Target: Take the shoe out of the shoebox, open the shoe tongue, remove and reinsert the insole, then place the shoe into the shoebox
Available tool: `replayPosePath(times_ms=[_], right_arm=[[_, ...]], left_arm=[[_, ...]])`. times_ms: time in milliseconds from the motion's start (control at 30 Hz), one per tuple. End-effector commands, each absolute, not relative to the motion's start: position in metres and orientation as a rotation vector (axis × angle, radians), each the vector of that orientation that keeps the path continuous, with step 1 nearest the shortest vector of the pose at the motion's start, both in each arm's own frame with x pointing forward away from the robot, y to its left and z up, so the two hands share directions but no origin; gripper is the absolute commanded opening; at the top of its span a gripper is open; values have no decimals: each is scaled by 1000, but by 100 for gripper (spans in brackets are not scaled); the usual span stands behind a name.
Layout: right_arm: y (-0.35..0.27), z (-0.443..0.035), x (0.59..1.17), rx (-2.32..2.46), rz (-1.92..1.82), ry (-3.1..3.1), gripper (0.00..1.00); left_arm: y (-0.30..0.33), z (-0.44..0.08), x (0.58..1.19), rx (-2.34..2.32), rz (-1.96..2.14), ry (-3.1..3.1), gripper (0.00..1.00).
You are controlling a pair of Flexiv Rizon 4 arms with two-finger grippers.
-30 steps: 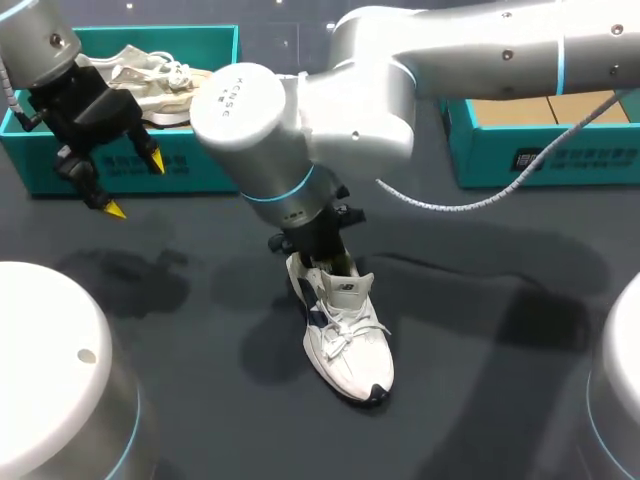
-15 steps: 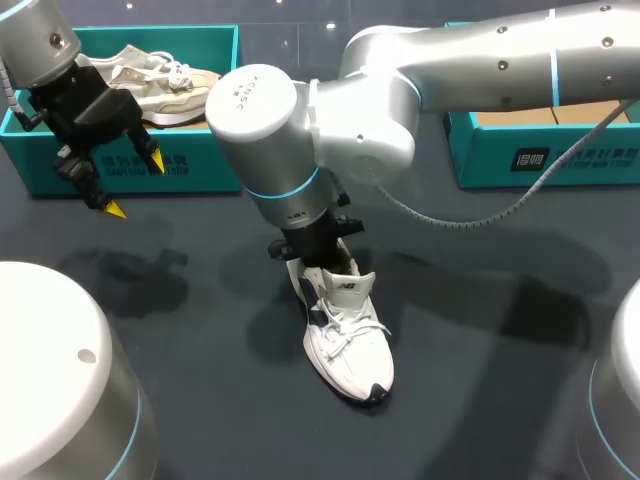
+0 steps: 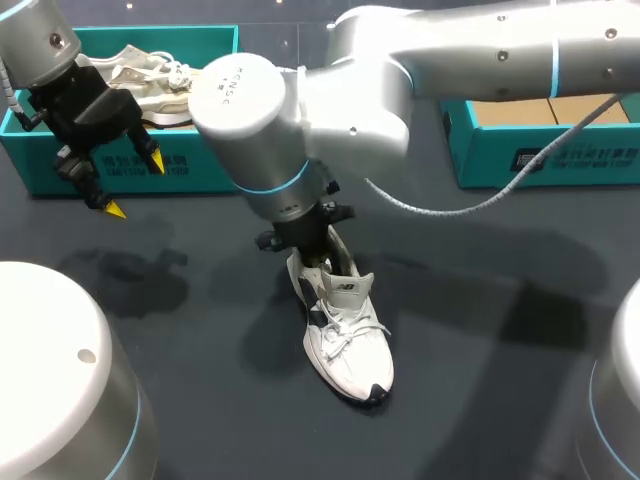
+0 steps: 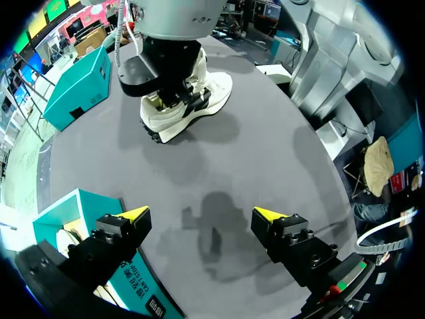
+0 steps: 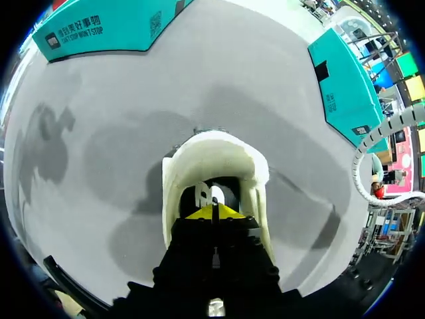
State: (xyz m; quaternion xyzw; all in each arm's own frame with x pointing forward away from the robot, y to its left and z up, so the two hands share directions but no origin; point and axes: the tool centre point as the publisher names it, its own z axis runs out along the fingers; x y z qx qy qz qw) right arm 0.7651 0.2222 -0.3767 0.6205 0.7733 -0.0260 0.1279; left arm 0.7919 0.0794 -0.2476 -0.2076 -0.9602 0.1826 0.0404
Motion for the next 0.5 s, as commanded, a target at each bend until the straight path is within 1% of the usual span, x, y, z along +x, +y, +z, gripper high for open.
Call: replayPosePath(times_ms=[33, 233, 500], right_arm=[[208, -405, 770, 1861, -22, 2311, 0], [207, -413, 758, 1922, -61, 2311, 0], [207, -397, 738, 1978, -68, 2260, 0]], left_arm=[[80, -248, 791, -637, 555, -2942, 100], [80, -248, 791, -637, 555, -2942, 100], [80, -248, 791, -637, 555, -2942, 100]])
